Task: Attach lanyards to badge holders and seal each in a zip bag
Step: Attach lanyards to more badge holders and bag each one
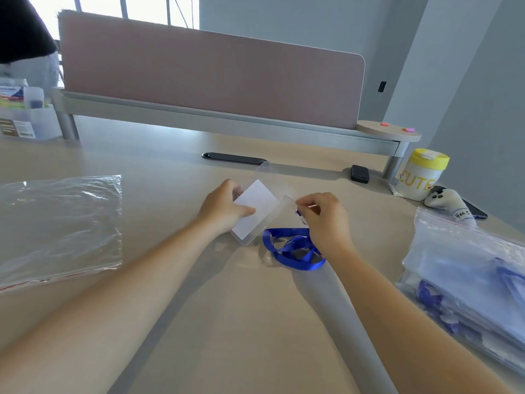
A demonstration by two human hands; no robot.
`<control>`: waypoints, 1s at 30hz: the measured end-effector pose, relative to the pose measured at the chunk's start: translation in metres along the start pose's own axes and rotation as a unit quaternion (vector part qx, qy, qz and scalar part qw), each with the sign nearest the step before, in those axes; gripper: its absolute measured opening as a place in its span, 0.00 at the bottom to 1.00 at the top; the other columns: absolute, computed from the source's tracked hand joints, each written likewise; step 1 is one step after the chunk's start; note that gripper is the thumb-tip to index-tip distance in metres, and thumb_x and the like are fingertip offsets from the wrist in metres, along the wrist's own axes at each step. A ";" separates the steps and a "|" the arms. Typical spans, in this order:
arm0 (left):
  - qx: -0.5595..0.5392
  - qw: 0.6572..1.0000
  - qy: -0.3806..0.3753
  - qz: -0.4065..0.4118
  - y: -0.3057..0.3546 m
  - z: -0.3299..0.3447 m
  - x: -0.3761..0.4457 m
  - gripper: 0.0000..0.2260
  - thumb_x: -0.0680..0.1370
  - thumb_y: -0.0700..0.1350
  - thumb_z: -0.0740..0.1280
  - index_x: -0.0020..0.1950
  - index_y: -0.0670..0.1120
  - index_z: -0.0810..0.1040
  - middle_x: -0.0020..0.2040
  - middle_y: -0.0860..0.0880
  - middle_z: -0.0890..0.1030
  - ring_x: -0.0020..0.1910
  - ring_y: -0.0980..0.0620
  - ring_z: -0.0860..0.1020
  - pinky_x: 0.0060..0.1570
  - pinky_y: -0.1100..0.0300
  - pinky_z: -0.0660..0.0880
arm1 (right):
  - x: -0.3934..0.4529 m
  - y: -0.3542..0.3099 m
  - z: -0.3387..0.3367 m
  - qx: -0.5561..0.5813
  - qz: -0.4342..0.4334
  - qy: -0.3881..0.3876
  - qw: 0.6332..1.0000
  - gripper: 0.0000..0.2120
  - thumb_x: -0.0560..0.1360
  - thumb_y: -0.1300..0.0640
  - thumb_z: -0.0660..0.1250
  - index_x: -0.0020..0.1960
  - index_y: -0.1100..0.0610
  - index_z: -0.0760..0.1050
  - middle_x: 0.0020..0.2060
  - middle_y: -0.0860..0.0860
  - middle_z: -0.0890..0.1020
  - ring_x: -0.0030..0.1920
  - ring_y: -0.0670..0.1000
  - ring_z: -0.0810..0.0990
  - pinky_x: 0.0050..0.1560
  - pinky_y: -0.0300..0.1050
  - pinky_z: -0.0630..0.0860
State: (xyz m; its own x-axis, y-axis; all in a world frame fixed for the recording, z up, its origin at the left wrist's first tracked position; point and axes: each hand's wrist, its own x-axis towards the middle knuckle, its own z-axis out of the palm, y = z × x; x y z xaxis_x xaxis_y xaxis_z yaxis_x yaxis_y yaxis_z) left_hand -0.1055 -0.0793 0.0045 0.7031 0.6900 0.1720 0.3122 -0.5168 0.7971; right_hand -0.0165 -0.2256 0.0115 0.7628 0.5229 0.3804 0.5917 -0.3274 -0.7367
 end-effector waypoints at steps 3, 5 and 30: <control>-0.014 1.000 0.005 -0.014 0.008 0.004 0.001 0.12 0.72 0.42 0.69 0.48 0.46 0.67 0.46 0.50 0.72 0.46 0.49 0.70 0.35 0.59 0.65 | 0.010 0.003 -0.003 0.060 0.022 -0.012 0.998 0.09 0.75 0.66 0.58 0.44 0.59 0.76 0.37 0.49 0.76 0.36 0.49 0.73 0.42 0.42 0.76; -0.018 1.000 -0.001 -0.017 0.014 0.006 0.000 0.11 0.72 0.41 0.69 0.48 0.46 0.67 0.42 0.50 0.72 0.45 0.48 0.71 0.35 0.62 0.65 | 0.017 0.003 -0.006 0.084 0.026 -0.013 0.996 0.06 0.75 0.66 0.60 0.45 0.60 0.75 0.34 0.47 0.75 0.34 0.49 0.73 0.40 0.41 0.77; -0.016 0.994 -0.070 0.078 0.052 0.018 -0.031 0.12 0.72 0.53 0.68 0.42 0.46 0.74 0.38 0.51 0.75 0.43 0.48 0.73 0.38 0.58 0.67 | -0.036 0.006 -0.017 0.125 0.035 0.036 0.991 0.13 0.74 0.58 0.64 0.33 0.55 0.64 0.27 0.49 0.69 0.28 0.48 0.67 0.28 0.35 0.66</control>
State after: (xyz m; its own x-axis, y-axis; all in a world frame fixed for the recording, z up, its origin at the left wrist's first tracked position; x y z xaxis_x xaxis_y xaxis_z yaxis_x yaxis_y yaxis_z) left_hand -0.0996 -0.1367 0.0302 0.8241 0.5239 0.2156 0.1722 -0.5941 0.7858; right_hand -0.0358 -0.2595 0.0028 0.8218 0.4451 0.3556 0.4606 -0.1516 -0.8746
